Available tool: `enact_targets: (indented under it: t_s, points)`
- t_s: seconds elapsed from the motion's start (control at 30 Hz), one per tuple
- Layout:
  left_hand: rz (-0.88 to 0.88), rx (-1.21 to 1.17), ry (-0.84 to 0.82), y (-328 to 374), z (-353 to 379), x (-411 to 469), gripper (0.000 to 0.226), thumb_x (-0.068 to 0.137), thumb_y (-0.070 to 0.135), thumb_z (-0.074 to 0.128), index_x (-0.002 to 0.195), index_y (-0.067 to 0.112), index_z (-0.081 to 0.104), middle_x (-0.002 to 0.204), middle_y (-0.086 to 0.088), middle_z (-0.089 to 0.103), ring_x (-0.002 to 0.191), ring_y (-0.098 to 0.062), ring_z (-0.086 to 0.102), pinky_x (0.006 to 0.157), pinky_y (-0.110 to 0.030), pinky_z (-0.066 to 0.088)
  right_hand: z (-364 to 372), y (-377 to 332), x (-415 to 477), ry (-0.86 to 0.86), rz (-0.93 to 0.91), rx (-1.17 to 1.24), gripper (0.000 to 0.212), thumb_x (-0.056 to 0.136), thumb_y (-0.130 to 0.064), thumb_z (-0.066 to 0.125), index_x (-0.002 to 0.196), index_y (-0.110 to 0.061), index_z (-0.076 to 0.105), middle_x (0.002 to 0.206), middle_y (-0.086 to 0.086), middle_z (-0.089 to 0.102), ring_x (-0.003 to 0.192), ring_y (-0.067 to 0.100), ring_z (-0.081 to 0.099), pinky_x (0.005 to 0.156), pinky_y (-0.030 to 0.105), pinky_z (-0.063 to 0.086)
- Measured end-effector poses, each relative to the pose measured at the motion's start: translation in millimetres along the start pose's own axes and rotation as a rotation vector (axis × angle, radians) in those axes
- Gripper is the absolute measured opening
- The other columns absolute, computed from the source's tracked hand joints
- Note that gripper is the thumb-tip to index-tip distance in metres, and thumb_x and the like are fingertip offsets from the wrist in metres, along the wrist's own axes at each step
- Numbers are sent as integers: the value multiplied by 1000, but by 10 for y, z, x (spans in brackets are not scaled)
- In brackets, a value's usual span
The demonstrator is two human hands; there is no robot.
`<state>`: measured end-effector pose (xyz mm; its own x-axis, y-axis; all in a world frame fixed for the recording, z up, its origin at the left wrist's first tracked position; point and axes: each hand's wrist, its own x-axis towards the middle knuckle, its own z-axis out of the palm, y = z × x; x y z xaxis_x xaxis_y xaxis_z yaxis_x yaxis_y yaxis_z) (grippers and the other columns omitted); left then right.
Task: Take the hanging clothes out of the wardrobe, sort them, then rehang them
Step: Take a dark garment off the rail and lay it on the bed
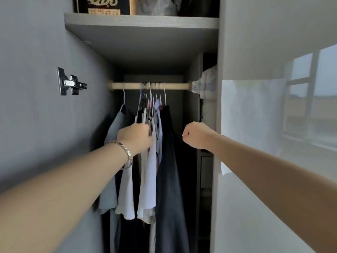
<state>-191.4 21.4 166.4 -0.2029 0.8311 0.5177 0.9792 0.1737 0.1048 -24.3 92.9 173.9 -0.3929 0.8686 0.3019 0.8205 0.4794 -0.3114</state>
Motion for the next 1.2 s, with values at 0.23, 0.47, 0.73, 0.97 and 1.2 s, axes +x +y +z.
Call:
enact_targets:
  t_s: [0.23, 0.47, 0.73, 0.97, 1.2]
  points:
    - [-64, 43, 78, -317, 172, 732, 16, 94, 23, 45, 97, 17, 59, 94, -2, 63, 85, -21, 60, 72, -32, 50, 129, -206, 1422, 49, 50, 225, 40, 101, -30, 34, 117, 1, 53, 111, 18, 57, 102, 33, 56, 81, 33, 45]
    - [-140, 115, 157, -445, 233, 1246, 18, 95, 24, 43, 99, 18, 59, 89, 1, 60, 81, -19, 57, 64, -27, 39, 264, -390, 2318, -30, 51, 342, 38, 98, -16, 43, 131, 1, 48, 134, 18, 51, 123, 30, 50, 98, 30, 40]
    - [-165, 141, 177, -460, 312, 1370, 15, 94, 25, 43, 99, 22, 57, 85, 5, 57, 78, -16, 52, 53, -25, 32, 326, -391, 2559, 240, 219, 529, 31, 98, -8, 41, 124, -1, 55, 128, 17, 56, 120, 32, 53, 95, 36, 44]
    - [-132, 109, 207, -493, 230, 1248, 15, 94, 25, 44, 99, 22, 58, 85, 4, 59, 80, -18, 56, 61, -27, 38, -1, -499, 2268, 401, 196, 491, 28, 97, -10, 42, 118, -1, 58, 120, 14, 60, 114, 30, 57, 88, 34, 47]
    - [-33, 21, 190, -361, 126, 935, 19, 94, 26, 44, 102, 18, 60, 98, -1, 62, 83, -21, 55, 68, -30, 42, -175, -662, 1375, 449, 37, 377, 21, 95, -14, 47, 110, -5, 59, 89, 7, 54, 84, 23, 55, 70, 29, 44]
